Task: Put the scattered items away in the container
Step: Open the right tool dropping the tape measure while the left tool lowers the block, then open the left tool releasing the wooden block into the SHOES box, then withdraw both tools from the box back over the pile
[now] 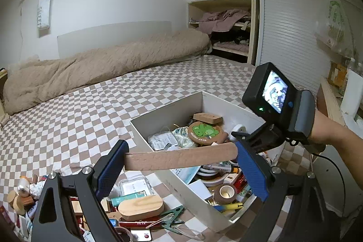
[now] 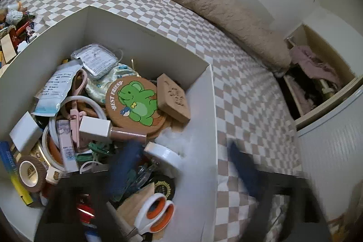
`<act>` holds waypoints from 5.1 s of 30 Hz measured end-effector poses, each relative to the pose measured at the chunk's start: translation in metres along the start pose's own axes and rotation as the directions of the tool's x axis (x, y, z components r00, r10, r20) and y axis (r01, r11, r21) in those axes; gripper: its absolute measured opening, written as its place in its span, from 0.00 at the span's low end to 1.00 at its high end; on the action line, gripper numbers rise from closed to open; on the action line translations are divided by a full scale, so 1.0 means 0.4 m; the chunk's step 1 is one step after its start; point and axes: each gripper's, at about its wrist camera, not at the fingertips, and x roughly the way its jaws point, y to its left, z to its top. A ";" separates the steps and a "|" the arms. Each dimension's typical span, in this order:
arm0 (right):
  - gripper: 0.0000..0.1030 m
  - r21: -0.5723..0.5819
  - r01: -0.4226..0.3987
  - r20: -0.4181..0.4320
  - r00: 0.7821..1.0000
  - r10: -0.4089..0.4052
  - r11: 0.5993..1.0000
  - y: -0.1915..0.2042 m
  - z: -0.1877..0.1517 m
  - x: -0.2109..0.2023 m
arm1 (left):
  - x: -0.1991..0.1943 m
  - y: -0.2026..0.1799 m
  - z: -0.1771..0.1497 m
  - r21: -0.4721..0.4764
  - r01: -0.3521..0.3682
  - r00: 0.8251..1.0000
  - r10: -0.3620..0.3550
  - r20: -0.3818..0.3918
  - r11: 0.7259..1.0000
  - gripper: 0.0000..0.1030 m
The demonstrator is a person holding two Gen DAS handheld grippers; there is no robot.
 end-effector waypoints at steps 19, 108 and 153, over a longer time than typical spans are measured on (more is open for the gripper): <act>1.00 0.426 -0.413 0.320 0.901 0.293 0.805 -0.074 -0.043 -0.145 | 0.071 0.025 0.057 -0.134 0.086 0.994 -0.094 -0.058 0.987 0.92; 1.00 0.460 -0.434 0.425 0.874 0.237 0.774 0.007 -0.147 -0.296 | 0.047 0.189 0.005 -0.471 0.101 0.950 -0.226 -0.216 0.876 1.00; 1.00 0.400 -0.300 0.456 0.885 0.096 0.866 0.219 -0.102 -0.570 | -0.377 0.238 -0.216 -0.124 -0.185 0.983 0.181 -0.043 0.975 1.00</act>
